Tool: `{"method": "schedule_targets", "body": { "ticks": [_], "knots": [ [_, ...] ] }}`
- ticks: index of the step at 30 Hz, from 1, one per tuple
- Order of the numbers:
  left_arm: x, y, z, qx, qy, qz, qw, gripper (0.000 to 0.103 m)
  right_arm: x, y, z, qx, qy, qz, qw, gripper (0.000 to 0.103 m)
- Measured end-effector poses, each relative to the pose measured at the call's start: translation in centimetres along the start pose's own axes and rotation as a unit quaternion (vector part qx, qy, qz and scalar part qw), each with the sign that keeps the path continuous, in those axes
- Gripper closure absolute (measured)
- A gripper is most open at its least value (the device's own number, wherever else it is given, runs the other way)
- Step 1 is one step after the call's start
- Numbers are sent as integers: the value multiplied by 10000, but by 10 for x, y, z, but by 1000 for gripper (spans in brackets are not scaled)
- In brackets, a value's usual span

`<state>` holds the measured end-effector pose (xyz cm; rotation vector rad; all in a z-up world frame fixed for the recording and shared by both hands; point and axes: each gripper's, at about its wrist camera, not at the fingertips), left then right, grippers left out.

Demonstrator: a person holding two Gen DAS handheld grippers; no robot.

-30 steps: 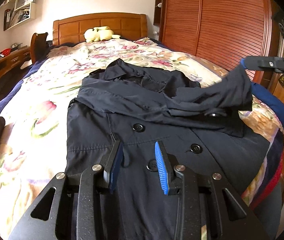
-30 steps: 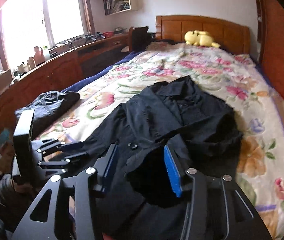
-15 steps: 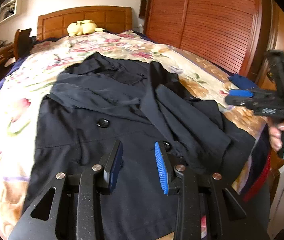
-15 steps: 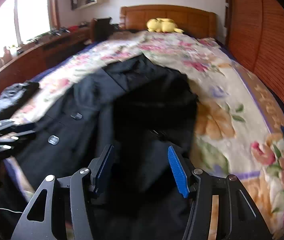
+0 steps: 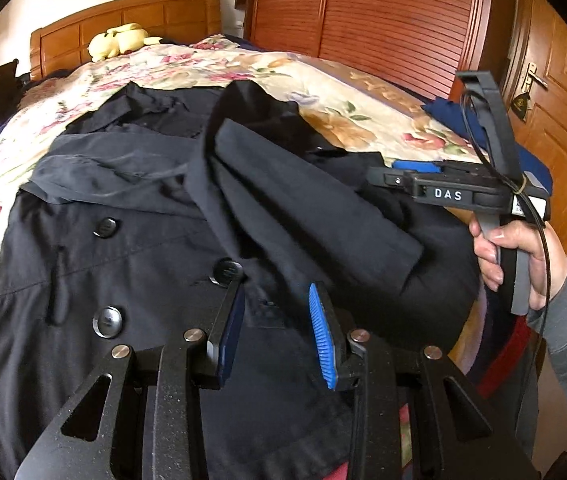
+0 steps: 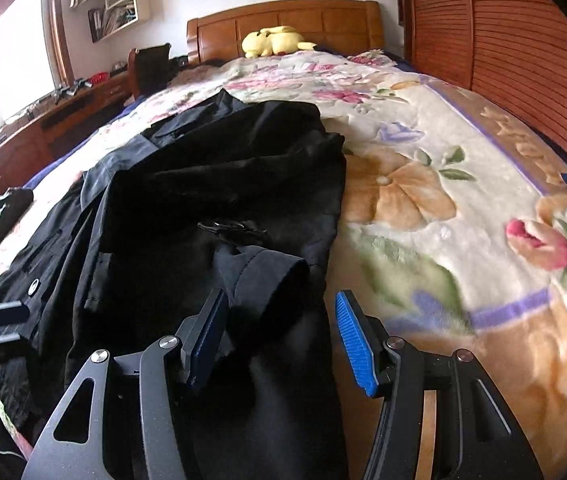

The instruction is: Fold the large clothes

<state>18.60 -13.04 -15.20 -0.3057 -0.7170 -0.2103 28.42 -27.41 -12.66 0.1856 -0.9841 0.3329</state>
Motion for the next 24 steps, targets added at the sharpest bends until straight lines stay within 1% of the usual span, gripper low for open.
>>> {"method": "schedule_targets", "body": {
  "ticks": [4,5,8,11,12,13,15,16,18,21,24],
  "knots": [
    [-3,-5,-5,-146,143,128,9997,69,-1,2,-3,20,-50,-46,10000,45],
    [-4,-6,-7,-175,187,162,9995,69,-1,-1,-9,25,-29,-37,10000,45],
    [-9,-10,-12,-161,269,199,9993,69,-5,-3,-7,33,-4,13,10000,45],
    [-13,-9,-13,-150,230,239,9993,69,-6,-2,-5,11,7,50,10000,45],
    [-14,-9,-12,-169,212,247,9993,70,-5,-2,-5,8,10,62,10000,45],
    [-14,-9,-11,-201,186,225,9994,81,-5,-2,-6,0,10,70,10000,45],
    [-13,-10,-10,-139,182,106,9997,95,-5,-2,-6,-7,-4,70,10000,45],
    [-12,-8,-7,-171,167,69,9997,98,-5,-2,-6,-7,-10,65,10000,45],
    [-6,-2,3,-219,94,81,9997,99,-5,-2,-7,-8,-15,65,10000,45],
    [8,22,26,-3,-193,199,9996,99,-5,-2,-7,-17,0,80,10000,45],
    [27,56,52,316,-499,361,9976,99,-5,-2,-8,-21,24,107,9999,45]
  ]
}}
Point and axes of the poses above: each gripper's, at about its wrist camera, not at the fingertips, and z roughly against the way its jaws point, y to its left, x to its top, and after that the axes turned 8 degrees about z, right-handed
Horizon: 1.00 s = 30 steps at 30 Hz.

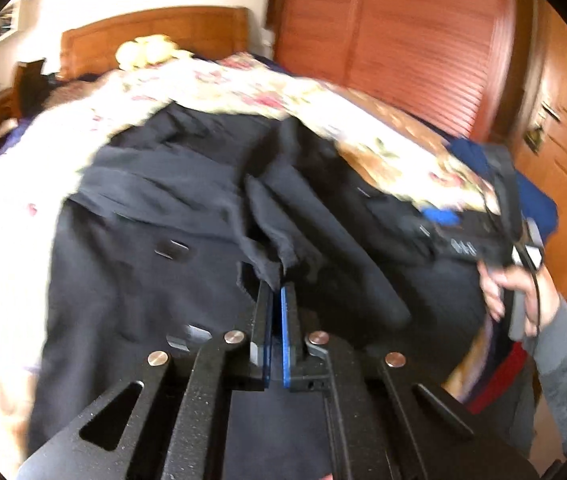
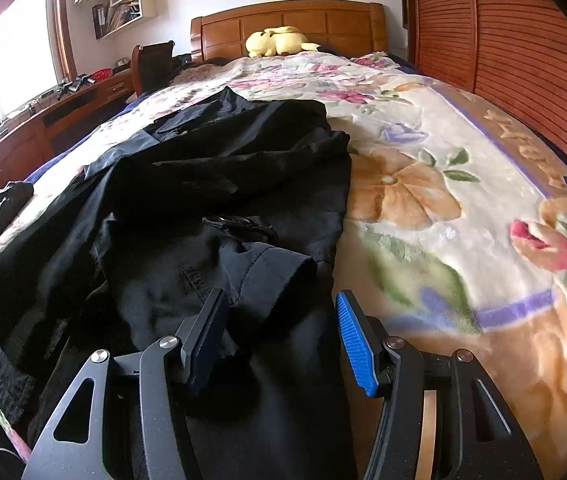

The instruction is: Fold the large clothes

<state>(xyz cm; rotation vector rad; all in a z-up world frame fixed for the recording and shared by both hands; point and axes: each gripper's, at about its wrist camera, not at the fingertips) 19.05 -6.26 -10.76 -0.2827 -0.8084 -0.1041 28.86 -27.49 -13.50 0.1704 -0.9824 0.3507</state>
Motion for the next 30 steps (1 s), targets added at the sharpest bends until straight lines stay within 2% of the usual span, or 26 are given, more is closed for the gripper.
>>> {"method": "schedule_targets", "body": {
  "ticks": [7,14,17,22,26,30],
  "knots": [
    [39,53,6,812,-214,-129,9964,99,1,1,-2,-23,81,67,9999,45],
    [61,89,-12,1223,-36,-117,9924,99,2,1,-4,-12,123,66,9999,45],
    [59,100,-16,1178,83,37,9930,98,2,2,-4,-5,136,73,9999,45],
    [44,90,-15,806,181,50,9966,76,3,2,-5,-4,151,80,9999,45],
    [25,70,-24,646,386,-138,9971,75,3,3,-6,5,164,69,9998,45],
    [11,61,-33,662,555,-266,9959,75,3,2,-6,12,176,67,9998,45]
  ]
}}
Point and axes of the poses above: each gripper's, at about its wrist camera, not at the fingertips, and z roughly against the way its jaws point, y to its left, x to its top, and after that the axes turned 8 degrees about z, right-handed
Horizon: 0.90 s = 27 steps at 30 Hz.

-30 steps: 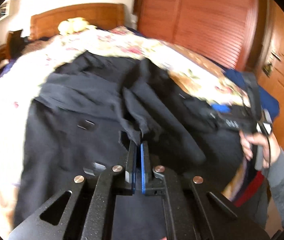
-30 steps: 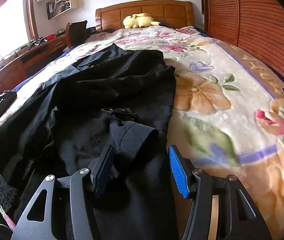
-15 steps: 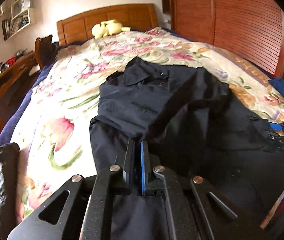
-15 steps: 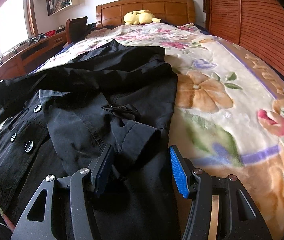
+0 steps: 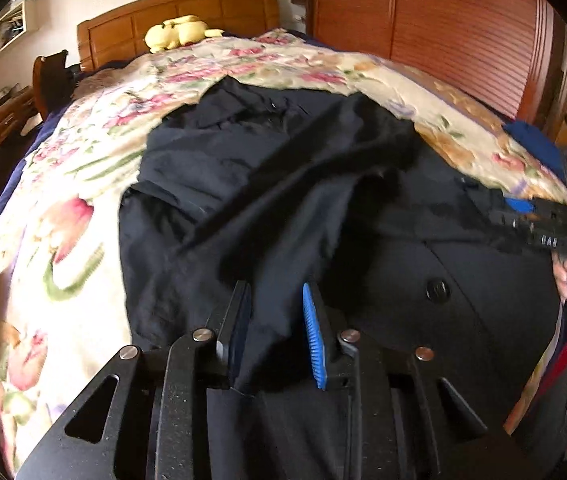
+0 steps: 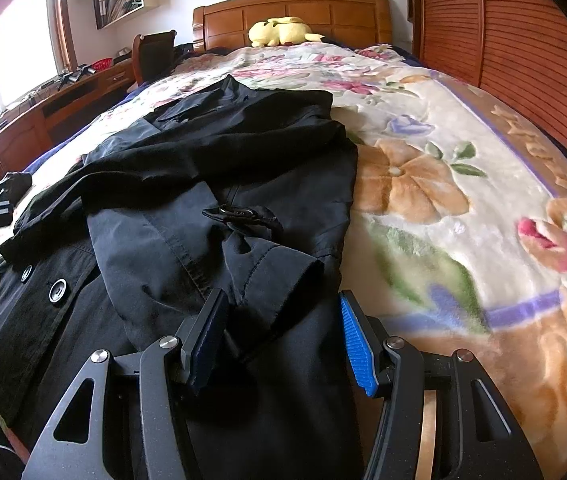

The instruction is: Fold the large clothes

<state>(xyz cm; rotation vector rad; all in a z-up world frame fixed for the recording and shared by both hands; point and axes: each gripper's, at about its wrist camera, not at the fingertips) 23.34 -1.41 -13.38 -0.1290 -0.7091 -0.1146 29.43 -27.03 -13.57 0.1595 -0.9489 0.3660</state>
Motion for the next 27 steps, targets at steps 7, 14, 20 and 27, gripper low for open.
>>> {"method": "schedule_targets", "body": {
  "ticks": [7,14,20,27],
  "knots": [
    [-13,1,-13,300,234,-154,9992,75,0,0,-1,14,5,-11,10000,45],
    [-27,7,-16,411,414,-135,9982,75,0,0,-1,10,8,-12,10000,45],
    [-24,19,1,384,9,14,9993,97,0,1,1,-15,-31,10,10000,45],
    [-15,11,56,-63,-515,58,9986,97,1,2,-1,-33,32,21,10000,45]
  ]
}}
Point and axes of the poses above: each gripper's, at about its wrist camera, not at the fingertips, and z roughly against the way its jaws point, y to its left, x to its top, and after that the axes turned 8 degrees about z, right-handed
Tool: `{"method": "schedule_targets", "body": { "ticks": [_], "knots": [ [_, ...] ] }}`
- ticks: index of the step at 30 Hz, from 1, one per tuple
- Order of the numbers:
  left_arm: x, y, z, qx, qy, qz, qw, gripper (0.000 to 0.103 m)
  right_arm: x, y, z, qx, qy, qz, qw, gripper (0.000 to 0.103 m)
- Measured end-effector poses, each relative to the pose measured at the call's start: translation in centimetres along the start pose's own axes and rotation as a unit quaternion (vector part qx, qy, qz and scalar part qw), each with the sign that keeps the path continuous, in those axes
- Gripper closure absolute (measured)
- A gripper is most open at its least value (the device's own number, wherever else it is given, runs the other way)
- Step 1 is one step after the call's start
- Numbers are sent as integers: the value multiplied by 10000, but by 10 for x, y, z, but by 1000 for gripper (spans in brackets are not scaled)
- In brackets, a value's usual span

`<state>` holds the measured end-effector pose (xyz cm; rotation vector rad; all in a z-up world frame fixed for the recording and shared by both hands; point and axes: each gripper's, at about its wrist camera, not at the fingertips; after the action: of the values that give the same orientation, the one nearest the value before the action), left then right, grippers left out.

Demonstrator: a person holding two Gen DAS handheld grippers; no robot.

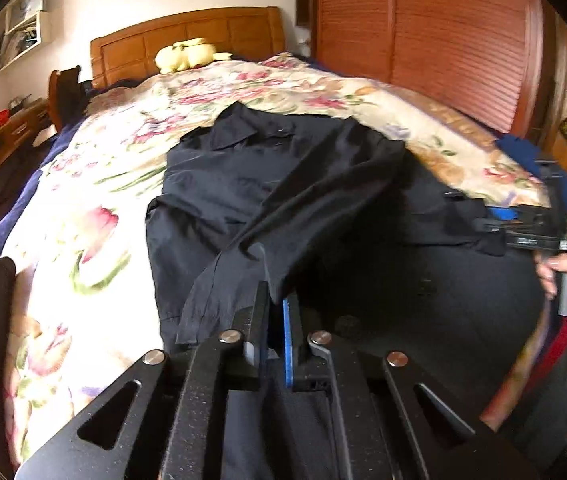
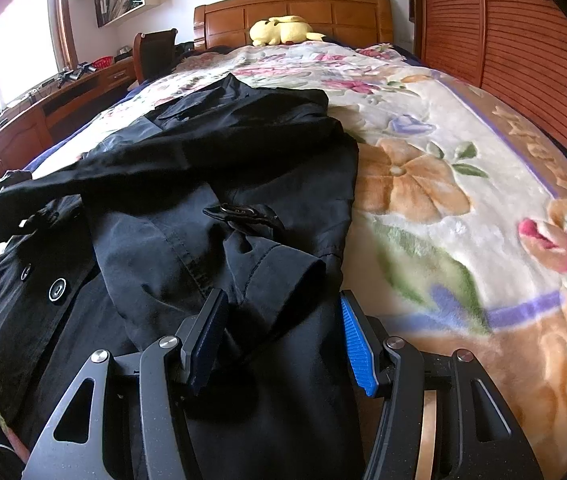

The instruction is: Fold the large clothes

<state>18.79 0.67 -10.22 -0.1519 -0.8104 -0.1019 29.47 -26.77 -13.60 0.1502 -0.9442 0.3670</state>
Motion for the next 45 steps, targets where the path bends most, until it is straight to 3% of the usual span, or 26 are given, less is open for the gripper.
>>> {"method": "schedule_targets", "body": {
  "ticks": [9,14,18,22,26,30,32,38,45],
  "knots": [
    [-25,23,16,-142,-19,314,9994,73,16,-5,9,74,119,24,9999,45],
    [-44,48,22,-28,-13,552,9985,69,56,14,20,-265,53,560,9981,45],
    [-55,64,26,43,6,684,9976,69,94,38,19,-19,-188,769,9969,45],
    [-62,73,28,120,30,740,9972,69,126,67,-16,298,-126,926,9952,62],
    [-65,76,31,183,19,737,9971,69,145,82,-60,451,64,818,9956,70],
    [-68,80,34,145,-2,793,9967,69,135,90,-108,721,748,720,9920,70],
    [-71,80,34,85,5,789,9968,69,119,98,-130,610,1120,900,9877,70],
    [-76,80,28,162,105,817,9965,69,110,98,-119,471,941,943,9900,70],
    [-81,80,23,294,198,775,9964,69,83,104,-61,589,723,1120,9893,69]
  ]
}}
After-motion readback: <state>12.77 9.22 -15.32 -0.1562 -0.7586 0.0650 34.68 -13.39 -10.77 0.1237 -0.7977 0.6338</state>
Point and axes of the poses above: each gripper's, at about its wrist camera, not at the fingertips, and z roughly against the way its jaws point, y to its left, x to its top, and after that the axes turned 8 degrees about z, right-handed
